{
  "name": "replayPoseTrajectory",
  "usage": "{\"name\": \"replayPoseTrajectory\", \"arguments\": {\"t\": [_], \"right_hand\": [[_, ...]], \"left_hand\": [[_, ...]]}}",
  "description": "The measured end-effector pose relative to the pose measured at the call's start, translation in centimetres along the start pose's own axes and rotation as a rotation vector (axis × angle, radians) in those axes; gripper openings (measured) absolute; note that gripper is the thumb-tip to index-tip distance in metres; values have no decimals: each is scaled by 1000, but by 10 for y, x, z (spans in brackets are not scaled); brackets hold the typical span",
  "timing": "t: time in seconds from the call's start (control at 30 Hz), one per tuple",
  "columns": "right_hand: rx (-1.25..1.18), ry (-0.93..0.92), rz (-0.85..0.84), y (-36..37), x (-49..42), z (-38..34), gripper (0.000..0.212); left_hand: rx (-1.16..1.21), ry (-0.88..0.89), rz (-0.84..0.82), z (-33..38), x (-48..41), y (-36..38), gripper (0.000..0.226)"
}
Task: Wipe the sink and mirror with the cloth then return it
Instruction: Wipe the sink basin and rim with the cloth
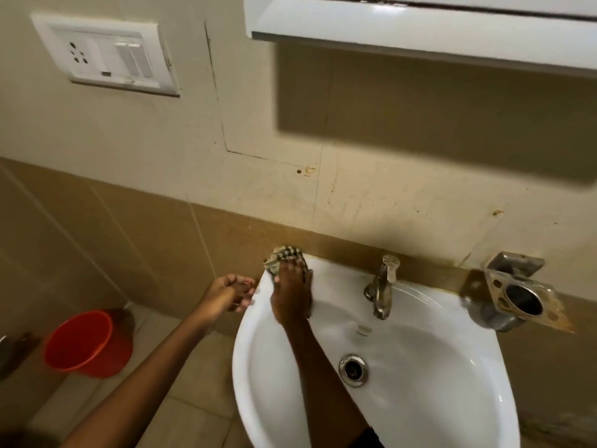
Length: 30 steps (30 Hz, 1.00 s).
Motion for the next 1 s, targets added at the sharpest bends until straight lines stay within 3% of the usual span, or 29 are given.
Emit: {"name": "replayPoseTrajectory", "arguments": {"t": [0.23,0.37,0.47,0.57,0.67,0.9,1.0], "right_hand": [[-32,-195,-216,35,80,-61,58],[-121,-144,-361,29,166,-52,66],[-167,-28,-480,4,225,-16,67],[106,-45,-522,-26,271,31,55],[233,-76,-521,-35,284,44,52],[111,-78,-371,-16,256,-1,48],[189,-253,-346,-39,279,27,45]], "left_hand": [[-62,68,90,-3,0,-16,26],[-228,120,131,-10,0,1,10],[-415,154,44,-22,1,20,41],[-532,203,-21,-38,5,34,57],[-588,290,3,-55,10,35,60],[-734,462,113,-64,2,41,57],[-757,496,106,-65,-2,40,57]]}}
Point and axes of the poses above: each hand's wrist, its own x-axis away from the middle knuckle, its own y-axis out of the palm, z = x × y, the point moved 7 cm from there along -x, towards the middle knuckle, and after that the axes turned 9 degrees about x, right-handed, at the moved point
